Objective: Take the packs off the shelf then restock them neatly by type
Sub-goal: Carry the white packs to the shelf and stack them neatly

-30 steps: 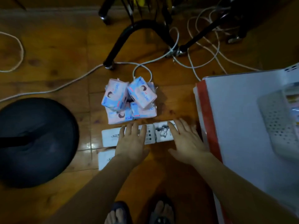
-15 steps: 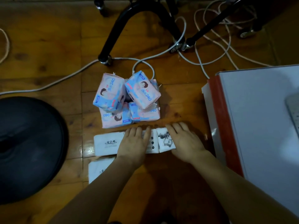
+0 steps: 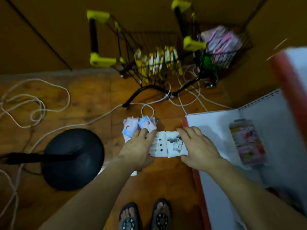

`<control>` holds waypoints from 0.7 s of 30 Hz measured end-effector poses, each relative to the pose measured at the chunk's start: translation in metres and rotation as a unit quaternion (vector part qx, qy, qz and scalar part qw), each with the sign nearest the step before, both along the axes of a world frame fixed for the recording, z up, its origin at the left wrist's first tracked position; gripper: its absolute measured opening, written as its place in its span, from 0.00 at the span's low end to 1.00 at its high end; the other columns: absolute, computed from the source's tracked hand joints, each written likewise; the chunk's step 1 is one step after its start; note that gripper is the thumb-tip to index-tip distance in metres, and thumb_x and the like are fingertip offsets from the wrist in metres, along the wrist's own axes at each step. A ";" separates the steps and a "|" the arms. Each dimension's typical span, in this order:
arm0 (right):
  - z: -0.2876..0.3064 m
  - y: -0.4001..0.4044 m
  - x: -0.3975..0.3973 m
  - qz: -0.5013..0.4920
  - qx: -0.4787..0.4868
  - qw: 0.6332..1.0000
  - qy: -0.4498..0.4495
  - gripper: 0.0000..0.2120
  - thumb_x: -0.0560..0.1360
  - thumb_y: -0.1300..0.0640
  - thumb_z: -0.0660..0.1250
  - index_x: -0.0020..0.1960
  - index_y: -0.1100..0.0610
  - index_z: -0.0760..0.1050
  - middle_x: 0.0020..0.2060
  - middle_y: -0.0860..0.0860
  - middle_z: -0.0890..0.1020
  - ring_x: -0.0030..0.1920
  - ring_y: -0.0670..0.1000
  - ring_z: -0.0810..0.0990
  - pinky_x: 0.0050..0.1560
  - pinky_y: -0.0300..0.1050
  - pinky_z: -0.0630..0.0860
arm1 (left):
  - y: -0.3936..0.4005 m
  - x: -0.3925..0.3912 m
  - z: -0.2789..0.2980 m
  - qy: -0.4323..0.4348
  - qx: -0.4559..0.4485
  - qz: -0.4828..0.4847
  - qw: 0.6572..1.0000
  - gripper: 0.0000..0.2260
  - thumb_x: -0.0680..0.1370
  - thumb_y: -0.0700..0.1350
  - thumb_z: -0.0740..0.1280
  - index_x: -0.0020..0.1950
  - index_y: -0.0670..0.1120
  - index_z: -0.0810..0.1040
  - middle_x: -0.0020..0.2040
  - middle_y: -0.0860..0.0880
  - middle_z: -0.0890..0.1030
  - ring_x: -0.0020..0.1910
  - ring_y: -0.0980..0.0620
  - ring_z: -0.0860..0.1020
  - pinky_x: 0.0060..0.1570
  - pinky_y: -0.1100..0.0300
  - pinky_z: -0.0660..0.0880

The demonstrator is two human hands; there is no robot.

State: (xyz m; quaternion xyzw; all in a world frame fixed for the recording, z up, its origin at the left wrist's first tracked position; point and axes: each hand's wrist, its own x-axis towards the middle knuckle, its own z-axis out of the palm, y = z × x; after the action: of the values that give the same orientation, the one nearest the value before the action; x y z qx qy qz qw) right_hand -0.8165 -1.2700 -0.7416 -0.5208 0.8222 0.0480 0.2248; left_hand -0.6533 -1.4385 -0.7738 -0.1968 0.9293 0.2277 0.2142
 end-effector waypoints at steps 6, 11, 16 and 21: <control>0.183 -0.012 -0.005 0.000 -0.052 0.999 0.011 0.44 0.69 0.46 0.69 0.79 0.52 0.52 0.73 0.48 0.61 0.73 0.51 0.56 0.69 0.47 0.67 | -0.031 -0.009 0.200 0.048 -0.019 -0.030 0.998 0.45 0.73 0.67 0.67 0.81 0.53 0.48 0.74 0.50 0.61 0.72 0.47 0.59 0.68 0.48 0.68; 0.320 -0.015 -0.005 -0.010 -0.092 0.994 0.051 0.46 0.70 0.42 0.70 0.79 0.51 0.50 0.74 0.48 0.59 0.74 0.51 0.55 0.69 0.49 0.68 | -0.046 -0.015 0.340 0.105 -0.066 -0.045 0.991 0.44 0.71 0.65 0.70 0.80 0.53 0.51 0.74 0.52 0.64 0.71 0.49 0.62 0.67 0.49 0.69; 0.441 -0.007 0.002 0.001 -0.112 0.989 0.099 0.47 0.70 0.39 0.69 0.80 0.52 0.50 0.74 0.49 0.61 0.73 0.53 0.58 0.70 0.52 0.68 | -0.046 -0.014 0.464 0.126 -0.096 -0.077 0.984 0.44 0.71 0.66 0.70 0.79 0.53 0.53 0.74 0.51 0.65 0.71 0.48 0.63 0.68 0.48 0.68; 0.548 0.013 0.011 0.002 -0.128 0.979 0.156 0.47 0.70 0.34 0.68 0.80 0.52 0.52 0.72 0.49 0.65 0.70 0.52 0.63 0.68 0.51 0.69 | -0.039 -0.018 0.571 0.149 -0.121 -0.102 0.976 0.42 0.68 0.67 0.72 0.77 0.55 0.60 0.71 0.53 0.69 0.68 0.49 0.67 0.68 0.45 0.69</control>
State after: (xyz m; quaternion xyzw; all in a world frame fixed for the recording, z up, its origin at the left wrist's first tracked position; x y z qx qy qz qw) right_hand -0.8059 -1.2567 -0.1931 -0.5328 0.8455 0.0231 0.0253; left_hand -0.6717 -1.4775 -0.2031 -0.0895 0.9866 0.1173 0.0695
